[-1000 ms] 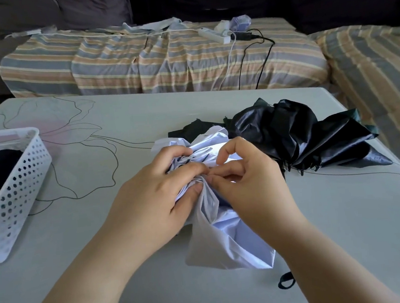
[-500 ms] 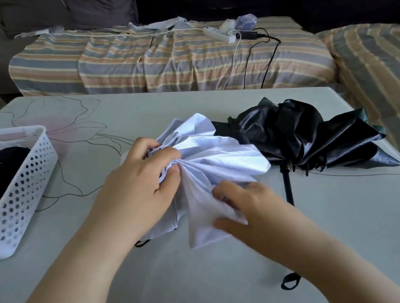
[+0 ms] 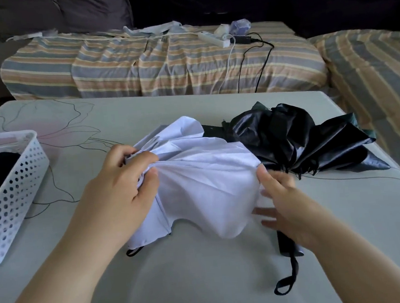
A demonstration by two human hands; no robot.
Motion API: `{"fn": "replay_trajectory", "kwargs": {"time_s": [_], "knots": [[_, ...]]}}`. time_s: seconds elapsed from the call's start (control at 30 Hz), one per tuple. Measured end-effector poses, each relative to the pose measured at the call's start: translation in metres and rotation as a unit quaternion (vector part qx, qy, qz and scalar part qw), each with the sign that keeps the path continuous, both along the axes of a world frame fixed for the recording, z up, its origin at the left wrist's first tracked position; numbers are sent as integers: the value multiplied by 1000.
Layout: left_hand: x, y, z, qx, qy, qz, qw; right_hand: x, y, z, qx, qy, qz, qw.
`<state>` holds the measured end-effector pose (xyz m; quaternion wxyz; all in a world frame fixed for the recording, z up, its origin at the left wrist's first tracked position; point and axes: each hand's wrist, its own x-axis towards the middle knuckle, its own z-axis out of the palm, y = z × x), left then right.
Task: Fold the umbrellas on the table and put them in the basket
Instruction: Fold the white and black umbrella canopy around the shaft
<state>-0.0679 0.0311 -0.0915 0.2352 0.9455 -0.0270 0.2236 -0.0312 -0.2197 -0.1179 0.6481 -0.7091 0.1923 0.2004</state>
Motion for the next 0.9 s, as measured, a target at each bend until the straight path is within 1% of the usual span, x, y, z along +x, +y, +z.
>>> {"fn": "replay_trajectory", "kwargs": {"time_s": [0.07, 0.1, 0.13, 0.17, 0.23, 0.3, 0.37, 0.43, 0.5, 0.6, 0.67, 0.77, 0.83, 0.9], "knots": [[0, 5, 0, -23, 4, 20, 1000, -1, 5, -2, 114, 98, 18, 988], [0, 7, 0, -33, 7, 29, 999, -1, 7, -2, 179, 125, 20, 976], [1, 8, 1, -43, 10, 37, 998, 0, 9, -1, 236, 127, 8, 963], [0, 8, 1, -51, 12, 42, 998, 1, 12, 0, 282, 108, -12, 953], [0, 8, 2, -55, 13, 41, 998, 2, 16, 7, 367, 39, -46, 928], [-2, 6, 4, -48, 15, 28, 998, 6, 17, 14, 423, -10, -49, 905], [-3, 4, 5, -34, 13, 8, 999, 12, 18, 16, 428, -20, -31, 903], [-5, 2, 4, -17, 5, -3, 1000, 18, 19, 20, 432, -28, -35, 901], [-5, 1, 3, -8, -11, -11, 1000, 24, 16, 23, 444, -68, -87, 889], [-4, -4, 2, 4, -29, -37, 999, 28, 6, 27, 430, -121, -164, 879], [-3, -5, 0, 8, -33, -42, 999, 28, 1, 24, 451, -102, -151, 874], [-2, -2, -2, -13, -27, -27, 999, 25, -1, 26, 457, -70, -116, 879], [-4, -2, -2, -4, -32, -35, 999, 26, -3, 26, 474, -81, -143, 865], [-4, -7, -1, 7, -42, -46, 998, 28, -6, 28, 463, -123, -190, 857]]}}
